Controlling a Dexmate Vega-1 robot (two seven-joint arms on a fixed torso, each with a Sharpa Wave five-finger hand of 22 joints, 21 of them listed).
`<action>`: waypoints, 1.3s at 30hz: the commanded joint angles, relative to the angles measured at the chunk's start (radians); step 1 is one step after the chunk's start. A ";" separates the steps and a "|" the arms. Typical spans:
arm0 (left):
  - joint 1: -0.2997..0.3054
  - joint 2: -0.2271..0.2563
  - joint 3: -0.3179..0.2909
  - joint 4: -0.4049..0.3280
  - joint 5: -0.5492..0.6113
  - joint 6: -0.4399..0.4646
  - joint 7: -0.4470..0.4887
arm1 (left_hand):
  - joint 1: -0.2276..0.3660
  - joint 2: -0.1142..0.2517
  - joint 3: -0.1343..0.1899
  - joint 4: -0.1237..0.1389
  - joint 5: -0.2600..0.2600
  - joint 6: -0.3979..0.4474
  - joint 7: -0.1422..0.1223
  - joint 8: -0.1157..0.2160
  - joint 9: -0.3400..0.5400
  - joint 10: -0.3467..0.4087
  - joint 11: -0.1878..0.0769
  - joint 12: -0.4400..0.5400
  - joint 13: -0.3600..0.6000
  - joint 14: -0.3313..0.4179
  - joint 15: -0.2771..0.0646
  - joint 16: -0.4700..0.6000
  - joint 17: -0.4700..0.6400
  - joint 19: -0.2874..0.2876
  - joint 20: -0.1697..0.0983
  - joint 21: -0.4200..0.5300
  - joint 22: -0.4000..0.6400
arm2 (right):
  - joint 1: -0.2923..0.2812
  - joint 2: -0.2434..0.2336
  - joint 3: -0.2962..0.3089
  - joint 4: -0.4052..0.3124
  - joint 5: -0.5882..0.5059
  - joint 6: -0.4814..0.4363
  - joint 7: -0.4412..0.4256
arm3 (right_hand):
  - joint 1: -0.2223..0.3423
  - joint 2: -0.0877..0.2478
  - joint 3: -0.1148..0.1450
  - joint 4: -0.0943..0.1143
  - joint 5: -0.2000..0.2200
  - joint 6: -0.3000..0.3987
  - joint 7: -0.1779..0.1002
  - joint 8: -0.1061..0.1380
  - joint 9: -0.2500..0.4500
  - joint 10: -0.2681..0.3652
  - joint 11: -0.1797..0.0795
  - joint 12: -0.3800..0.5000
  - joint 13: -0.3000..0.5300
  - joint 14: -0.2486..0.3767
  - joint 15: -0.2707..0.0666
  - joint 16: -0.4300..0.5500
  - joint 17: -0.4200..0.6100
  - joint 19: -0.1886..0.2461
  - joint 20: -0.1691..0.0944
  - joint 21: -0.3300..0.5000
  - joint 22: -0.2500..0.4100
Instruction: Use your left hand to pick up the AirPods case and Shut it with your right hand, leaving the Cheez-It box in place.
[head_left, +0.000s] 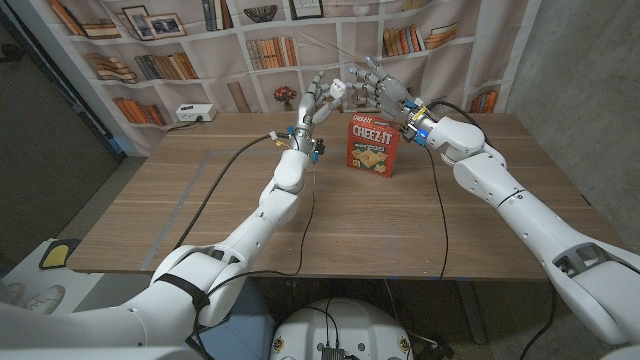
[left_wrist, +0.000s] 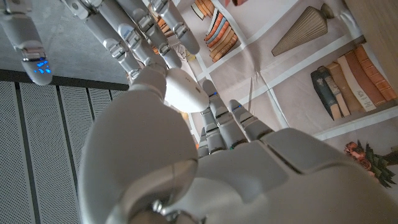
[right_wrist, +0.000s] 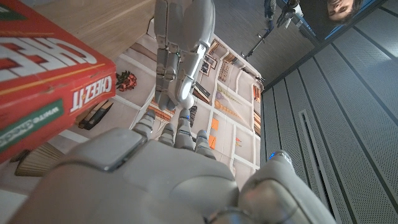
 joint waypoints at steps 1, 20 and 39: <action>-0.008 -0.004 -0.003 0.019 -0.008 -0.011 -0.015 | 0.035 0.052 0.010 0.011 0.007 0.003 0.004 0.002 0.003 0.210 -0.176 0.081 0.003 0.015 -0.023 -0.005 0.004 0.012 -0.001 0.001 0.002 | 0.006 0.007 -0.012 0.001 -0.011 0.003 0.006 | -0.006 -0.001 -0.005 0.001 0.004 -0.003 0.000 0.000 0.002 0.002 -0.008 0.002 0.006 -0.012 0.004 0.001 0.003 0.006 0.001 0.001 0.002; 0.006 -0.002 -0.011 -0.006 -0.010 -0.001 -0.011 | 0.038 0.052 0.009 0.010 0.007 0.003 0.004 0.000 0.002 0.211 -0.175 0.084 0.002 0.020 -0.024 -0.007 0.006 0.014 0.000 0.001 0.002 | -0.037 -0.003 0.033 -0.027 -0.006 -0.002 -0.080 | -0.003 0.005 -0.004 0.002 0.006 -0.007 -0.006 0.000 0.002 -0.106 -0.020 -0.028 0.007 -0.032 0.008 -0.007 0.003 0.002 0.005 0.000 0.002; 0.004 0.015 -0.015 -0.012 -0.029 -0.019 -0.047 | 0.040 0.053 0.007 0.012 0.008 0.004 -0.002 0.000 0.002 0.208 -0.173 0.085 -0.001 0.018 -0.025 -0.012 0.007 0.015 0.002 0.001 0.002 | -0.078 -0.029 0.069 -0.092 -0.029 -0.013 -0.169 | 0.001 0.010 -0.001 0.001 0.006 -0.003 -0.009 0.001 0.002 -0.103 -0.028 -0.018 0.007 -0.024 0.003 -0.004 0.002 0.010 0.006 0.002 0.001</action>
